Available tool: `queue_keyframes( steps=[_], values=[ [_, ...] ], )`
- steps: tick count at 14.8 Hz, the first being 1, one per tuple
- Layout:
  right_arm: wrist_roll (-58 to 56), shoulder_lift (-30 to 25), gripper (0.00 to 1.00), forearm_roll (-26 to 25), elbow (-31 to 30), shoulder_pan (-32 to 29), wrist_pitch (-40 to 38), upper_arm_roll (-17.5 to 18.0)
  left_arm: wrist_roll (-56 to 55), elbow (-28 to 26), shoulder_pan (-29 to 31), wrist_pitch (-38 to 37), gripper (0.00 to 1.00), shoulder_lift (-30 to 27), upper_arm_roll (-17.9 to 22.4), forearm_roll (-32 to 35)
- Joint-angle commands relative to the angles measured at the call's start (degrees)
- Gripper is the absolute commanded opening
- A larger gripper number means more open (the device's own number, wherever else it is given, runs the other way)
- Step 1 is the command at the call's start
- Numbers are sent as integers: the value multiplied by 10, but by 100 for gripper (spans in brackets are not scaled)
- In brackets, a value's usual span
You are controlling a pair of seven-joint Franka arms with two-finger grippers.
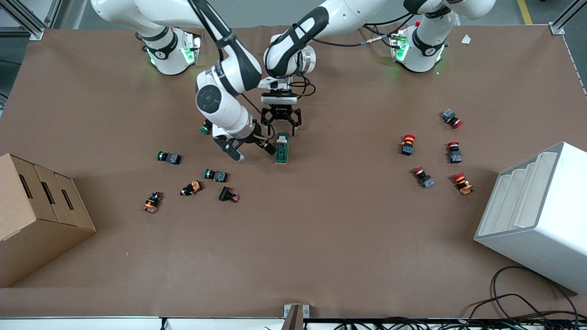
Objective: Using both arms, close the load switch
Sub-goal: 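Lower the left gripper onto the switch while the right gripper reaches its lever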
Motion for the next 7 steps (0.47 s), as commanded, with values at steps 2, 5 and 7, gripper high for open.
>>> queue_keyframes(
  steps=[2,5,7],
  values=[
    [35,30,100,16,-3,43,44,-6,-55,2,-17,-51,98,25,2,50],
    [63,33,100,22,-3,59,45,-6,-55,3,-29,-75,98,36,4,58],
    [82,33,100,31,-1,68,45,-6,-69,2,-28,-84,98,39,4,81]
  ],
)
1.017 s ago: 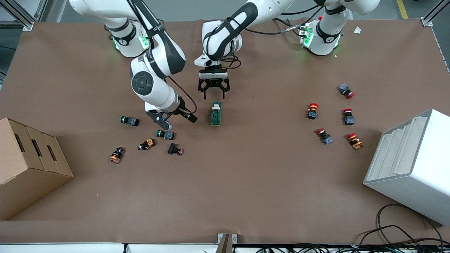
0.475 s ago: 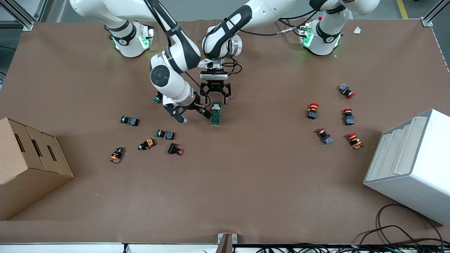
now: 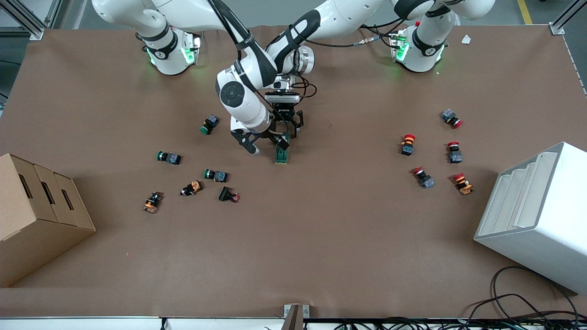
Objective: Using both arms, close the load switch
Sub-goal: 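Hold the switch with the left gripper and push the white lever with the right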
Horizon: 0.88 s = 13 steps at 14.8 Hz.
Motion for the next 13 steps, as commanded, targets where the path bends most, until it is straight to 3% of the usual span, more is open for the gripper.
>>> queue_keyframes(
  steps=[1,4,8,13],
  values=[
    [21,-4,100,31,-3,22,6,-6,-23,4,-7,-19,98,9,5,30],
    [32,4,100,48,-2,35,23,-6,-33,4,-7,-44,98,24,5,60],
    [42,27,100,50,3,45,70,-6,-37,4,-7,-45,98,30,5,62],
    [43,49,100,57,29,42,77,-6,-39,6,-7,-45,99,31,4,62]
  ],
)
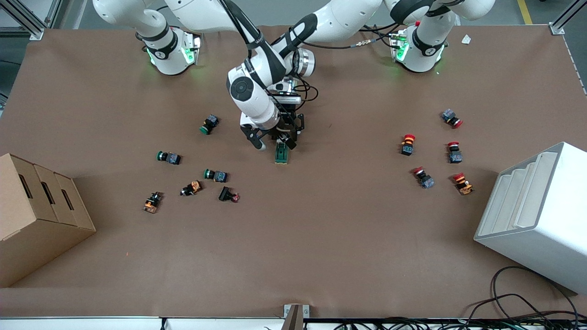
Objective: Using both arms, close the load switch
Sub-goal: 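Hold the switch with the left gripper and push the white lever with the right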
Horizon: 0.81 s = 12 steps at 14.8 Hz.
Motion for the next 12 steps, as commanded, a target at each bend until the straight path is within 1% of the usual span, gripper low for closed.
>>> queue_keyframes(
  steps=[1,6,12],
  values=[
    [3,20,100,26,25,9,7,-6,-6,6,-4,-5,99,9,4,8],
    [3,39,100,29,47,6,15,-6,-7,6,-4,-5,99,9,2,8],
    [-4,36,100,29,68,-21,2,-7,-12,6,-4,-5,99,9,2,7]
  ],
)
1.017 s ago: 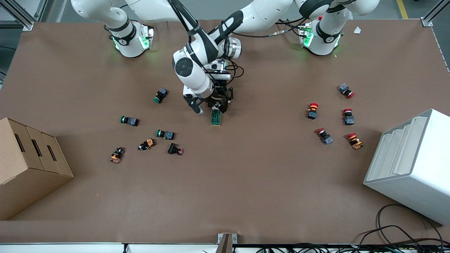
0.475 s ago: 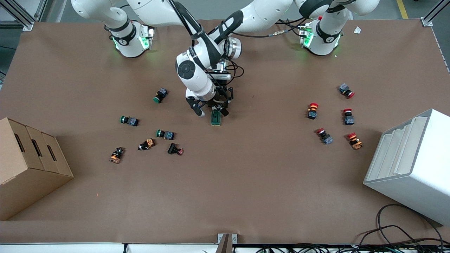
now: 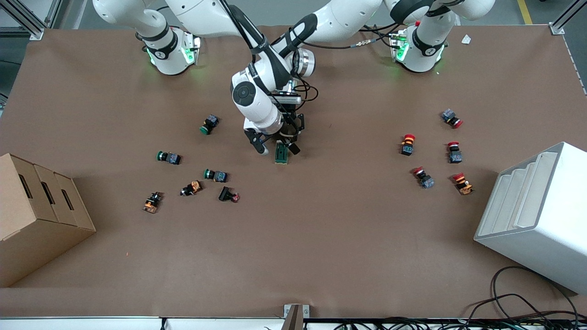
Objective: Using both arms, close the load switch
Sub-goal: 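Hold the switch with the left gripper and push the white lever with the right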
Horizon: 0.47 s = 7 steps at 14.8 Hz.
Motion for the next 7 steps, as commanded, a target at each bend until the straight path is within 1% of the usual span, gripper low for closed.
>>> queue_keyframes(
  steps=[1,4,7],
  values=[
    [-9,12,100,6,36,-21,-6,-6,-12,6,-4,-5,99,9,2,7],
    [-7,11,100,4,60,-28,-53,-9,-17,6,-4,-5,99,9,2,7],
    [-9,10,100,-1,69,-38,-71,-13,-17,6,-4,-5,99,8,2,7]
  ],
)
